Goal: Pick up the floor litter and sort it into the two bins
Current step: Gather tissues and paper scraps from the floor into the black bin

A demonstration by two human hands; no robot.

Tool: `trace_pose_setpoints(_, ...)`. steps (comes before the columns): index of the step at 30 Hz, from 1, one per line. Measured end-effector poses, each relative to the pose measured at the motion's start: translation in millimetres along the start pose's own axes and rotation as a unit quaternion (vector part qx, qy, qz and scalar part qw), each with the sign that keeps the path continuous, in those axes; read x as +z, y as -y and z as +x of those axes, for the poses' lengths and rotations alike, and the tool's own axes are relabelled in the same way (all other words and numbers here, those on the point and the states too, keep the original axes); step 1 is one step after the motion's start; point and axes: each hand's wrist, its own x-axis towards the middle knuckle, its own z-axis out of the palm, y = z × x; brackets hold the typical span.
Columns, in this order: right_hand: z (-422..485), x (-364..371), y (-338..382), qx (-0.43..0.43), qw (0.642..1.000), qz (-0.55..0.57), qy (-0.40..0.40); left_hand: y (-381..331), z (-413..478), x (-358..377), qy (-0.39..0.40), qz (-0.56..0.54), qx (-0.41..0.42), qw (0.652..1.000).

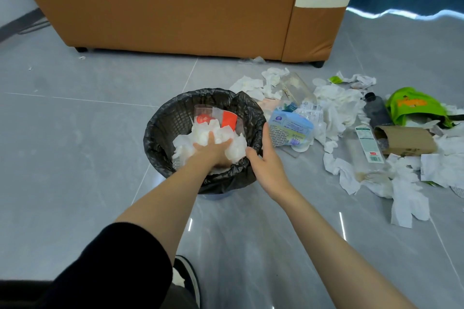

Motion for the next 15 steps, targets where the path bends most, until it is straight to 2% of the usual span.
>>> trace_pose_setpoints(5, -2, -9, -2, 0.011, 1.000, 0.003, -0.012, 2, -10, -1, -0.041, -0.037, -0.004, 0.998)
trace_pose_setpoints(9, -14, -25, -2, 0.027, 0.999, 0.001, -0.043, -7, -35, -13, -0.129, -0.064, 0.020, 0.989)
trace_pose_setpoints(12, -27, -44, -5, 0.048, 0.996, 0.002, -0.076, -19, -47, -27, -0.219, -0.117, 0.045, 0.968)
trace_pose_setpoints(15, -35, -68, -11, 0.072, 0.991, -0.009, -0.109, -35, -60, -43, -0.294, -0.161, 0.105, 0.936)
